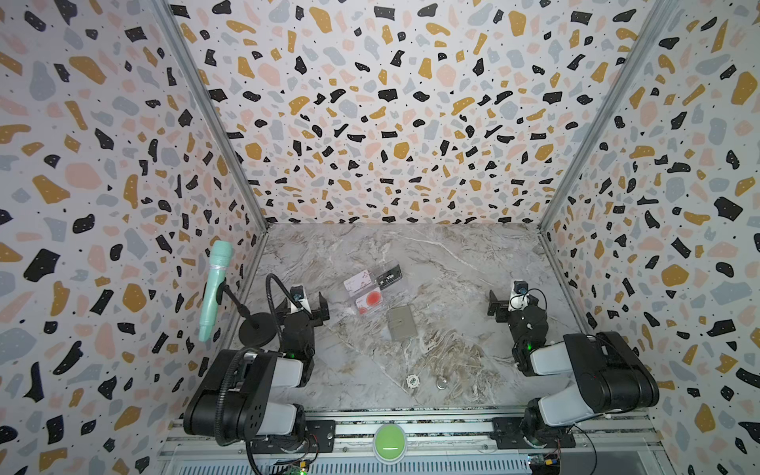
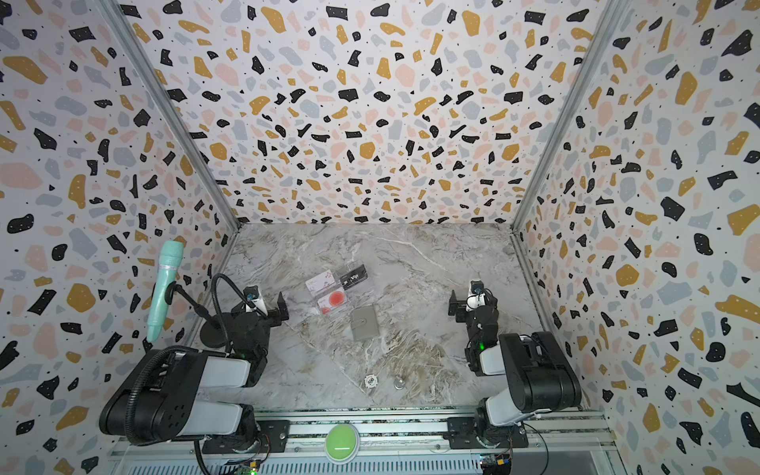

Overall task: Take the credit cards out of the card holder
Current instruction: Pick up the card holder from the center of the table.

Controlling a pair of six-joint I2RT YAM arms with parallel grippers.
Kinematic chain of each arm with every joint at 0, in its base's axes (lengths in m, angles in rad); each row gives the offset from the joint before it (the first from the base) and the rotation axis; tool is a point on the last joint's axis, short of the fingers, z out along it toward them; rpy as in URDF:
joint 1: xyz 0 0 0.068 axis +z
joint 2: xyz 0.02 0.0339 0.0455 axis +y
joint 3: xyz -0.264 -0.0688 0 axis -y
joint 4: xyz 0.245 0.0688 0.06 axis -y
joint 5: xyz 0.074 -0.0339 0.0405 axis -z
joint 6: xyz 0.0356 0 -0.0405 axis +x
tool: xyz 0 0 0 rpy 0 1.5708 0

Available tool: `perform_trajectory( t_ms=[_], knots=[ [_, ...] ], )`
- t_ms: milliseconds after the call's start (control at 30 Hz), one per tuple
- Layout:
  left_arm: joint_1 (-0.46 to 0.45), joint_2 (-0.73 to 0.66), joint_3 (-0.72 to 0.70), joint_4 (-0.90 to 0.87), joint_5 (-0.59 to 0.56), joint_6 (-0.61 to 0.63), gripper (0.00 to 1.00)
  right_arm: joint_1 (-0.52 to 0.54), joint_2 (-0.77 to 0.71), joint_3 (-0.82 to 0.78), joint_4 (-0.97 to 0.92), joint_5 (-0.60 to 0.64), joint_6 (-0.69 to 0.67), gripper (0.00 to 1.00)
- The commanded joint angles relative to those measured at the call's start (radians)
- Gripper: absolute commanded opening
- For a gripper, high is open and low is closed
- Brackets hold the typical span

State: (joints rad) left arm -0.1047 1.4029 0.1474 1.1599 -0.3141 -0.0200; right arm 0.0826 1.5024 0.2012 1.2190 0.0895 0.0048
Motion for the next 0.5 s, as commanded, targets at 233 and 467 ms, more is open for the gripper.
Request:
perform_trajectory(
  t_ms=[233, 467],
  knots=[
    [0.008, -0.005, 0.025, 0.028, 0.003, -0.001, 1.00, 0.003, -0.018, 0.015, -0.002, 0.000, -0.008, 0.99],
    [0.008, -0.006, 0.023, 0.027, 0.001, -0.002, 1.00, -0.005, -0.016, 0.016, 0.000, -0.014, 0.000, 0.99]
  ],
)
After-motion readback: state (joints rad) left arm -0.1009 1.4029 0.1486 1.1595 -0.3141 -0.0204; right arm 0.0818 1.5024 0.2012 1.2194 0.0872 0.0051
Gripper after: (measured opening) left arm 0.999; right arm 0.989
